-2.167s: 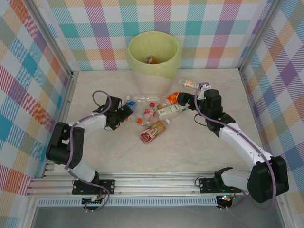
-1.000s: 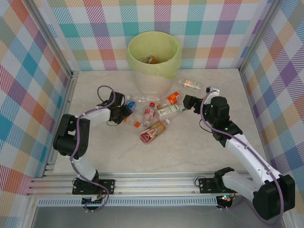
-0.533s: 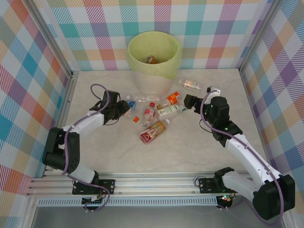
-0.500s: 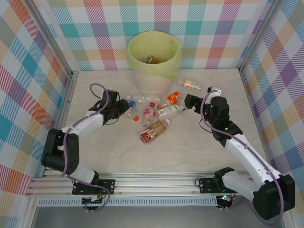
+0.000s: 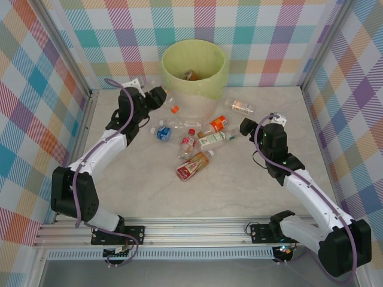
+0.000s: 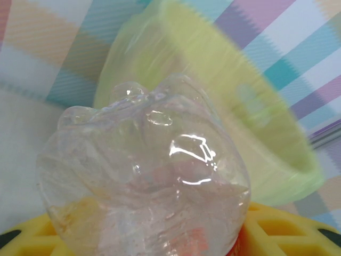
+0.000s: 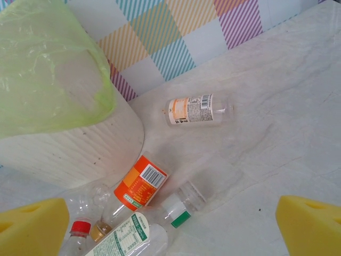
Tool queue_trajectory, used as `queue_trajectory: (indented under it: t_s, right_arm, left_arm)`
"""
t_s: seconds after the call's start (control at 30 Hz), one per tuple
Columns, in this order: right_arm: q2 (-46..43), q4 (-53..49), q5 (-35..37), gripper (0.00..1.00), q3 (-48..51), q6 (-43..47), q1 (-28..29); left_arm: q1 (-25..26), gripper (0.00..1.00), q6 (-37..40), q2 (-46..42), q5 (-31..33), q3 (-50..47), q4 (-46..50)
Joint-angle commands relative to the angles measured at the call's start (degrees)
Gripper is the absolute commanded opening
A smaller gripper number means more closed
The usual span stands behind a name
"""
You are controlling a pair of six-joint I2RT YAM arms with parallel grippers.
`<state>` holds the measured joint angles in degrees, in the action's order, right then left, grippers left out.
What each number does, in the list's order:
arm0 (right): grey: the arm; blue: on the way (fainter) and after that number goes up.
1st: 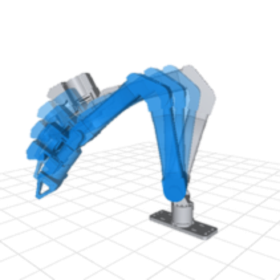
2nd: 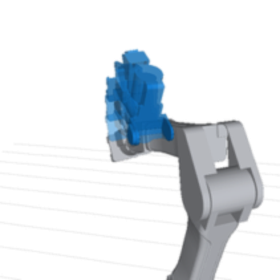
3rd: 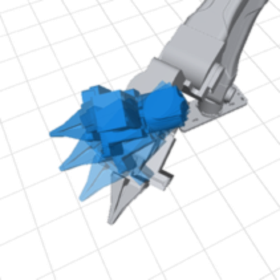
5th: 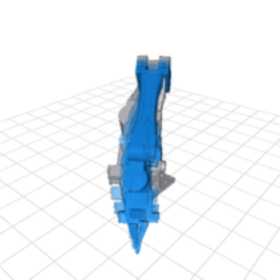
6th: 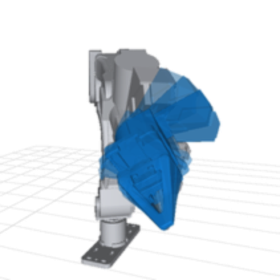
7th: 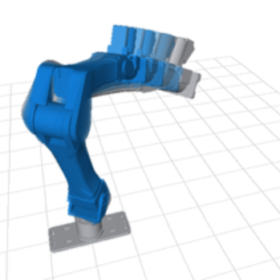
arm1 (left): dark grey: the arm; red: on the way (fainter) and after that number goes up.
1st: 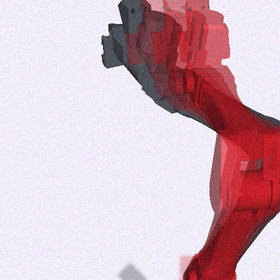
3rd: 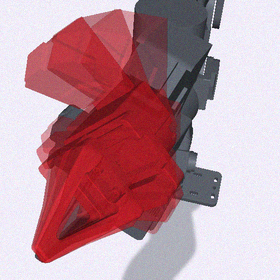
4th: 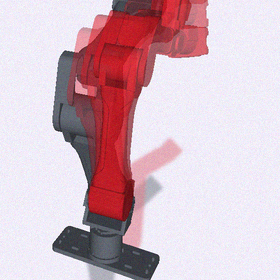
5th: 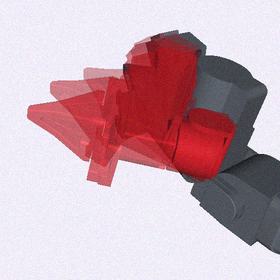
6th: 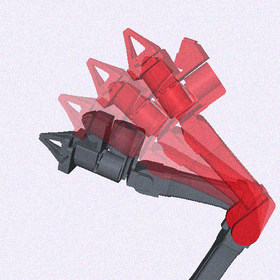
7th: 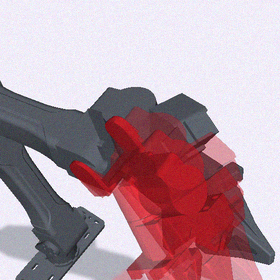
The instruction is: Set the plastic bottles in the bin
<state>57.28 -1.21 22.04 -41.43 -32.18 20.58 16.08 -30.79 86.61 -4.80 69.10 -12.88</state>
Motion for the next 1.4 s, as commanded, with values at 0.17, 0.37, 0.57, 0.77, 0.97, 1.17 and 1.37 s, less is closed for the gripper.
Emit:
queue_trajectory:
  t_s: [0.17, 0.37, 0.57, 0.77, 0.97, 1.17, 1.37]
  right_arm:
    - [-0.5, -1.9, 1.4, 1.0, -1.2, -0.6, -0.5]
    - [-1.4, -3.3, -0.2, 1.0, -1.5, -0.2, -0.5]
    - [-2.5, -6.0, -0.6, 1.0, -2.1, 0.8, -0.5]
    - [-3.6, -6.5, -0.6, 1.0, -1.6, 0.5, -0.5]
    - [-3.6, -6.3, -1.5, 1.0, -1.6, 0.7, -0.5]
    - [-3.6, -6.4, -1.9, 1.0, -1.5, 1.2, -0.5]
    - [-2.2, -5.7, -2.7, 1.0, -1.0, 1.3, -0.5]
  left_arm:
    - [0.3, 0.44, 5.0, 10.0, 4.6, 15.5, -13.0]
    - [0.5, 0.44, 9.0, 22.0, 1.3, 35.0, -1.4]
    - [1.5, 0.43, 14.6, 31.5, 1.1, 49.3, 10.1]
    - [2.2, 0.44, 14.5, 35.8, 2.3, 55.4, 13.2]
    - [4.2, 0.5, 15.5, 36.9, -2.9, 53.3, 8.2]
    - [4.8, 0.77, 14.6, 37.5, -3.8, 55.2, 8.6]
    - [3.9, 0.99, 6.4, 34.9, 0.1, 54.1, 12.9]
